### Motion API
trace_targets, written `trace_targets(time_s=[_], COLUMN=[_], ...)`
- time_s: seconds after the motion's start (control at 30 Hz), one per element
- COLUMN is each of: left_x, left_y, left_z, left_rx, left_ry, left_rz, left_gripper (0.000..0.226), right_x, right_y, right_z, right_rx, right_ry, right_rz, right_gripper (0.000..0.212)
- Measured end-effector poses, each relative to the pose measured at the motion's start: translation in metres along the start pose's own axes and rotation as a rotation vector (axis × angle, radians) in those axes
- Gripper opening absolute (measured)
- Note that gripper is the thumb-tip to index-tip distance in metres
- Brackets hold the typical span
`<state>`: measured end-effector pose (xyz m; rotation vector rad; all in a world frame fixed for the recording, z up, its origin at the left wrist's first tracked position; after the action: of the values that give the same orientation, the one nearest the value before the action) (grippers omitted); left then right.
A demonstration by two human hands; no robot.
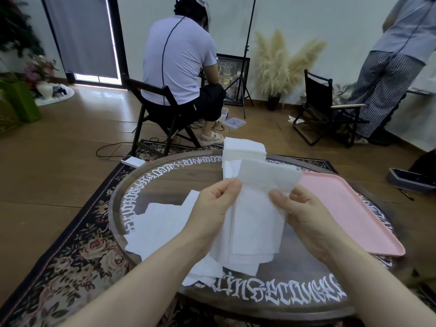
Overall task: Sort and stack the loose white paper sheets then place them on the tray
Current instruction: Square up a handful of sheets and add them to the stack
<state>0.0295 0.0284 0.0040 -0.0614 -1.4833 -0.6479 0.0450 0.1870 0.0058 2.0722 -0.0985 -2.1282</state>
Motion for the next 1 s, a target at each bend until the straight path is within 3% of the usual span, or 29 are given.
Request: trace_targets(time_s=[0.1,0.2,0.3,0.43,0.63,0.8,1.0], left_x=[0.005,0.011,0.016,0.017,0.017,0.019,0.018], left_y=[-0.012,-0.020,-0.020,-0.019,-0.019,-0.019,-0.017], left_z=[0.001,0.001,0.002,0.004,0.003,0.002,0.002], left_rx=[0.067,0.084,0.078,0.057,0.078,0.082,0.076], left_ry=[0.024,0.074,0.115,0.147,0.157,0.169,0.150], left_rz=[-0.011,-0.005,-0.012,-0.008,0.010,0.010,0.050], left_gripper=[0.028,0.034,0.049,0.065,0.050,0.064,0.064], right_x=[-0.004,-0.015,-0.016,-0.011,-0.016,-0.017,-0.017], right_y=[-0.017,-0.035,-0.037,-0.033,-0.031,-0.023,-0.019], right_z=[0.002,0.002,0.001,0.001,-0.002,-0.001,-0.002], right_rx=[0.154,0.253,0.238,0.188,0.169,0.140,0.132], right_ry=[-0.044,-0.120,-0.125,-0.132,-0.166,-0.186,-0.149], right_rz=[0.132,0.204,0.201,0.156,0.134,0.140,0.088], right_gripper=[0.045,0.059,0.062,0.049,0.044,0.037,0.038])
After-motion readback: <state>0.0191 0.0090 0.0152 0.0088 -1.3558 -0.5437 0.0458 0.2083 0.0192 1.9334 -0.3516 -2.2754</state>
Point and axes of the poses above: each hand's wrist, its own z-axis towards the middle knuckle, its own y-axis out of the palm, x = y × z, the point moved 10 cm from there along z, towards the middle knuckle, and after that the axes turned 8 degrees about -x, right-handed, at the moved point
